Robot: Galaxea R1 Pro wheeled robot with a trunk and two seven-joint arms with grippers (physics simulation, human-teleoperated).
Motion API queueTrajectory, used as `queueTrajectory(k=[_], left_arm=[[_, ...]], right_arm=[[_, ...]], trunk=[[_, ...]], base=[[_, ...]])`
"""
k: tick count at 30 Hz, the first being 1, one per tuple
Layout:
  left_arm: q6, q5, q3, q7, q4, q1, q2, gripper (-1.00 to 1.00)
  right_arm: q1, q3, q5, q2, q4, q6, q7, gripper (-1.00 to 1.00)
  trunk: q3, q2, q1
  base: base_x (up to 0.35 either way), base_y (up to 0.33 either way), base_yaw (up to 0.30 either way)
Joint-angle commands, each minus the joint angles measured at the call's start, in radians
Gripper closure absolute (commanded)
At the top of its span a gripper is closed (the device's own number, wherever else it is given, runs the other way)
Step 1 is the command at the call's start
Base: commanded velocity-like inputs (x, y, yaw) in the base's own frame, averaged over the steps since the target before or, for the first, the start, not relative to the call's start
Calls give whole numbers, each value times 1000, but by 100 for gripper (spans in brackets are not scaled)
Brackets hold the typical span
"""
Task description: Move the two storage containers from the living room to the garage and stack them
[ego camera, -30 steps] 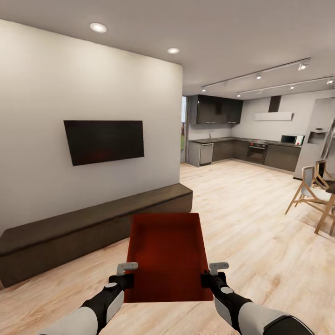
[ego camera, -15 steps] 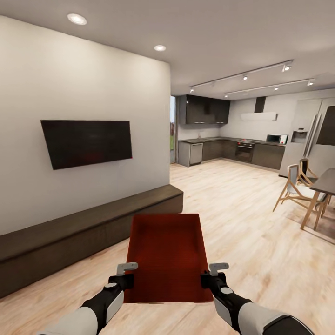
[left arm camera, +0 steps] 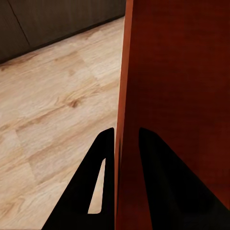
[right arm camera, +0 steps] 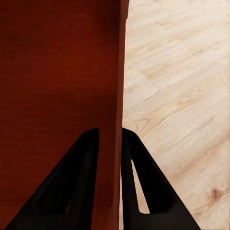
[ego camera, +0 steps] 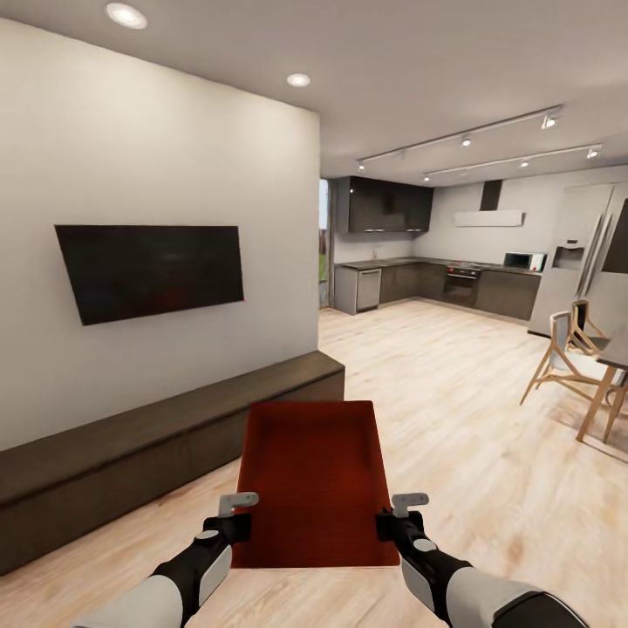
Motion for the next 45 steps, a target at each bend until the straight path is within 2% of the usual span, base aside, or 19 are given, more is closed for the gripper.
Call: queueTrajectory(k=[1,8,12,45], left_arm=[[-21,-10,5,18,-3,-1,1,100],[-21,-10,4,18,-3,-1,1,100],[-21,-10,4,18,-4,-1,1,100],[-21,-10,4,18,-4,-1,1,100]], right_arm=[[-1,-11,-32,-3,8,-6,-7,100],[-1,-11,-32,-4,8,-6,-7,100],[-1,-11,-33,-4,8,-7,-7,100],[-1,-12,-33,-5,8,-7,-5,100]], trunk=[[-1,-1,1],[-1,-1,1],[-1,-1,1],[-1,-1,1]], base=[[322,0,0],[322,0,0],[247,0,-235],[4,0,-281]])
